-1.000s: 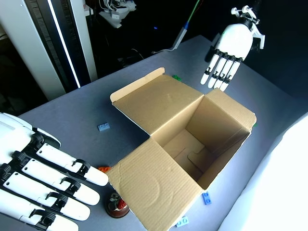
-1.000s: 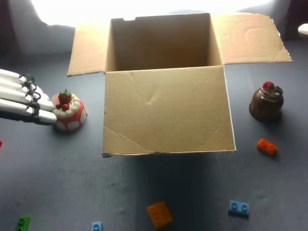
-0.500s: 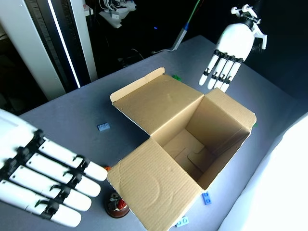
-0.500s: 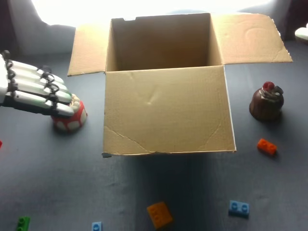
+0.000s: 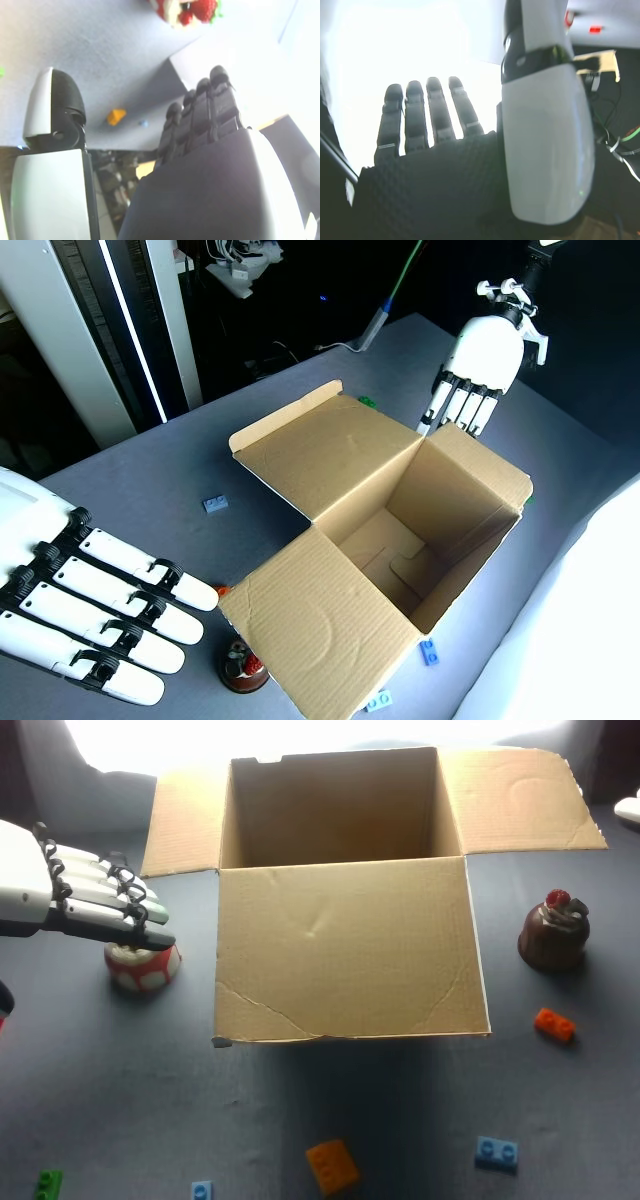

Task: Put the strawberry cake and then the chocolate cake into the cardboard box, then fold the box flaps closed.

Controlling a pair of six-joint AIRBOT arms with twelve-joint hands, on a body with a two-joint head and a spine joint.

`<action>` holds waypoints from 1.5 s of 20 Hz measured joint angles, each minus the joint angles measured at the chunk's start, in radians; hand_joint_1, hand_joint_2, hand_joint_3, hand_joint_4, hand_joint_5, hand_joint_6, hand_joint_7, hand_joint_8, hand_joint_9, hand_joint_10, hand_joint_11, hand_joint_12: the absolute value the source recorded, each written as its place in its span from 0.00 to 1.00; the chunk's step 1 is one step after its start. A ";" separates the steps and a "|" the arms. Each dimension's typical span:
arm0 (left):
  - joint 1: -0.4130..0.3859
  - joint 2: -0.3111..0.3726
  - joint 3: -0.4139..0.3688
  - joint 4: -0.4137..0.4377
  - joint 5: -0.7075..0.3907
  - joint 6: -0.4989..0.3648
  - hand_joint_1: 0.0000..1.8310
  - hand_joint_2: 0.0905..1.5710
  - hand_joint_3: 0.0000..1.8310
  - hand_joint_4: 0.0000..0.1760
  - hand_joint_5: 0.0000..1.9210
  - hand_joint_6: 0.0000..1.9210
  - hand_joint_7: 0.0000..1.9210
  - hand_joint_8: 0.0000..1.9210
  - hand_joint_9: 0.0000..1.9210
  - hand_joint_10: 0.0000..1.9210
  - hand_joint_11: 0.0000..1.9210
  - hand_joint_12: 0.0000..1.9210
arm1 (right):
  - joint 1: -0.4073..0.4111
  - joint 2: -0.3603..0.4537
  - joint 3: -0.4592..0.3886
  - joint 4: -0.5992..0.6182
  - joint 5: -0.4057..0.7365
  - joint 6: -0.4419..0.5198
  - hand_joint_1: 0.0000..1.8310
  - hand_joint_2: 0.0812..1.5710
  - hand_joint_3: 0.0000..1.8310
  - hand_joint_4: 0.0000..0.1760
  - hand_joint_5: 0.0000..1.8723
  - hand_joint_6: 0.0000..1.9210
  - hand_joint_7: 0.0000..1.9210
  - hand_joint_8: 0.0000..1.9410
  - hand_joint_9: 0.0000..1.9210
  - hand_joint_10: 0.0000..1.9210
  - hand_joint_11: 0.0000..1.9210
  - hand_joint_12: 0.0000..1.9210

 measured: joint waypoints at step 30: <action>0.137 -0.261 0.228 -0.143 0.059 0.068 0.69 0.60 0.00 0.23 0.03 0.00 0.02 0.00 0.03 0.00 0.00 0.18 | -0.006 0.004 0.000 0.000 0.034 -0.006 0.49 0.57 0.00 0.10 0.00 0.00 0.00 0.00 0.02 0.00 0.00 0.06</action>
